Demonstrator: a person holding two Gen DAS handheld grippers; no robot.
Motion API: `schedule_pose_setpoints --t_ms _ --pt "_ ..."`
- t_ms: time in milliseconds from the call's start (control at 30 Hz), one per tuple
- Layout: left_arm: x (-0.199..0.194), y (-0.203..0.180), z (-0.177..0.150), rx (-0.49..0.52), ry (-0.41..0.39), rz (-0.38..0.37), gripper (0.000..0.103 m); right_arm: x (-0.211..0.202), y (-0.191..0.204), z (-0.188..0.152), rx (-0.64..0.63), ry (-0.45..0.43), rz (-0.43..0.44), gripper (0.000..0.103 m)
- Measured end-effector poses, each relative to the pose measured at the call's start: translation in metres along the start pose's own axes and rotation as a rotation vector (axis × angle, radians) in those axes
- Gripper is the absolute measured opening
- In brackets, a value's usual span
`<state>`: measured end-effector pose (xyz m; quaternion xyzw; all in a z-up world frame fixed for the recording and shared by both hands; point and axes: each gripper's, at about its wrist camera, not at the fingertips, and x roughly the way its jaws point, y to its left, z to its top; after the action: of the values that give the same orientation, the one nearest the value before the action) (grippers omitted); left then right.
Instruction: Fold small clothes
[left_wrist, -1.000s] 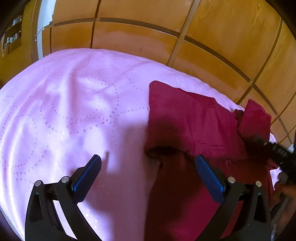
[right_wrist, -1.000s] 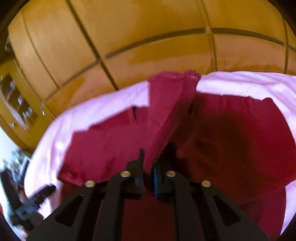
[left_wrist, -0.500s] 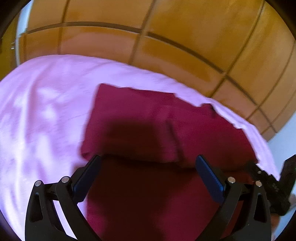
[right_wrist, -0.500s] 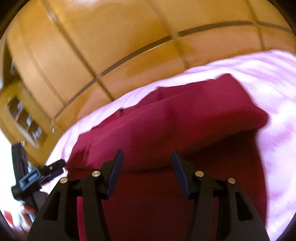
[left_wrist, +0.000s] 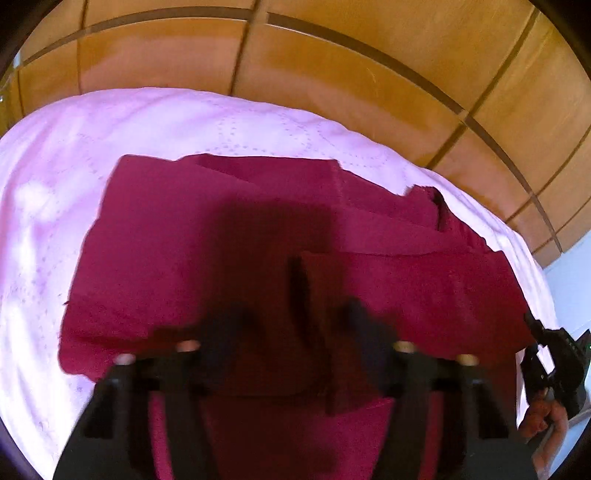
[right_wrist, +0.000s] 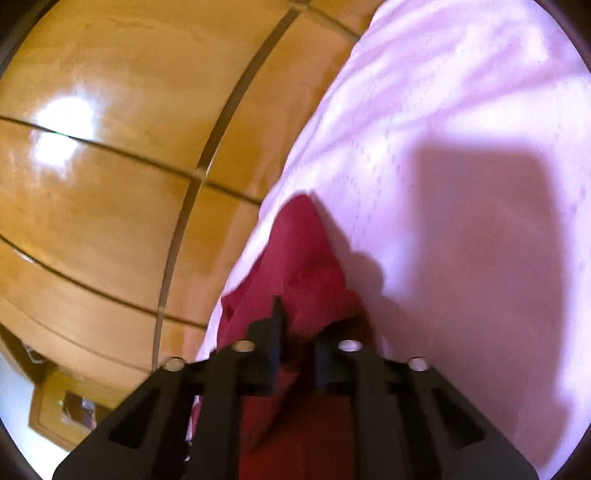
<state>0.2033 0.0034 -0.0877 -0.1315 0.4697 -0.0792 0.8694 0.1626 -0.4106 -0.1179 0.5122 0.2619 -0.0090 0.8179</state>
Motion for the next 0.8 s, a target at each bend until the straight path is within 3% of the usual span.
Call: schedule_pose_setpoints --t_ms 33,67,133,233,300,367,467,533,567,667,700,767,800 --pt "0.0 -0.003 0.001 0.019 -0.008 0.004 0.033 -0.006 0.007 0.002 -0.049 -0.047 -0.024 0.01" --pt "0.0 -0.009 0.001 0.057 -0.019 0.024 0.03 -0.01 0.014 0.003 -0.111 -0.076 -0.048 0.01" --pt "0.003 -0.016 -0.001 0.12 -0.026 0.059 0.018 -0.006 0.019 0.001 -0.182 -0.08 -0.092 0.01" --pt "0.012 -0.017 -0.006 0.162 -0.033 0.076 0.015 0.014 0.009 -0.004 -0.219 -0.022 -0.178 0.01" --pt "0.01 -0.013 -0.006 0.144 -0.042 0.061 0.012 0.015 -0.003 -0.004 -0.198 -0.023 -0.149 0.01" --pt "0.005 -0.012 -0.002 0.13 -0.049 0.061 0.001 0.008 -0.008 -0.003 -0.179 -0.026 -0.119 0.011" --pt "-0.015 -0.005 0.006 0.062 -0.103 0.011 0.0 0.005 -0.008 -0.003 -0.185 -0.045 -0.101 0.013" --pt "-0.026 -0.002 0.01 0.044 -0.136 -0.009 0.0 0.002 -0.006 -0.007 -0.198 -0.055 -0.067 0.026" --pt "-0.025 -0.002 0.01 0.054 -0.135 -0.008 0.0 -0.005 -0.004 -0.012 -0.206 -0.055 -0.056 0.03" --pt "-0.019 -0.002 0.003 0.071 -0.113 -0.02 0.002 -0.004 0.001 -0.014 -0.221 -0.056 -0.061 0.031" --pt "-0.017 0.0 0.0 0.06 -0.101 -0.03 0.005 -0.004 0.001 -0.014 -0.216 -0.055 -0.058 0.031" --pt "-0.013 0.0 -0.005 0.05 -0.081 -0.04 0.039 -0.005 0.0 -0.013 -0.206 -0.057 -0.052 0.031" --pt "-0.013 0.001 -0.009 0.047 -0.09 -0.037 0.065 -0.005 -0.001 -0.013 -0.203 -0.057 -0.049 0.031"
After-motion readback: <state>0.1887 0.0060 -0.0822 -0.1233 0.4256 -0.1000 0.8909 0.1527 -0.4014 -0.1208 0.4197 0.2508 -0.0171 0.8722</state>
